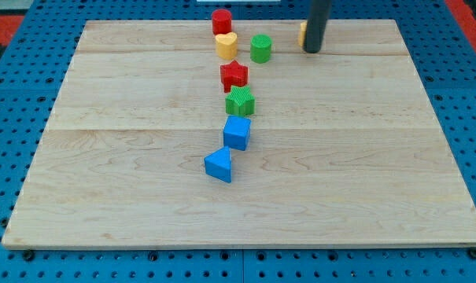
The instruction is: Move the yellow hexagon towards the top
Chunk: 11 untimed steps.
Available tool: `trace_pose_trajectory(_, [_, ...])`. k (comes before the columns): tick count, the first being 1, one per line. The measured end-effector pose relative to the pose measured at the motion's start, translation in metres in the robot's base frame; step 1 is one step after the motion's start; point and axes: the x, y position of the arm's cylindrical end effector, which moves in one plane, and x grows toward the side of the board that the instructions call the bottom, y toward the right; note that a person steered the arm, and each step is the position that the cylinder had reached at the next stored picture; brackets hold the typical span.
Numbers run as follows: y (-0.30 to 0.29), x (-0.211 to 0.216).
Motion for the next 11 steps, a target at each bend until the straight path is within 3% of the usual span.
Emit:
trace_pose_trajectory(3, [0.046,-0.005])
trace_pose_trajectory(4, [0.024,0.025])
trace_pose_trajectory(6, [0.012,-0.018])
trace_pose_trajectory(8, [0.013,-0.035])
trace_pose_trajectory(9, [-0.005,0.018])
trace_pose_trajectory(11, [-0.082,0.029])
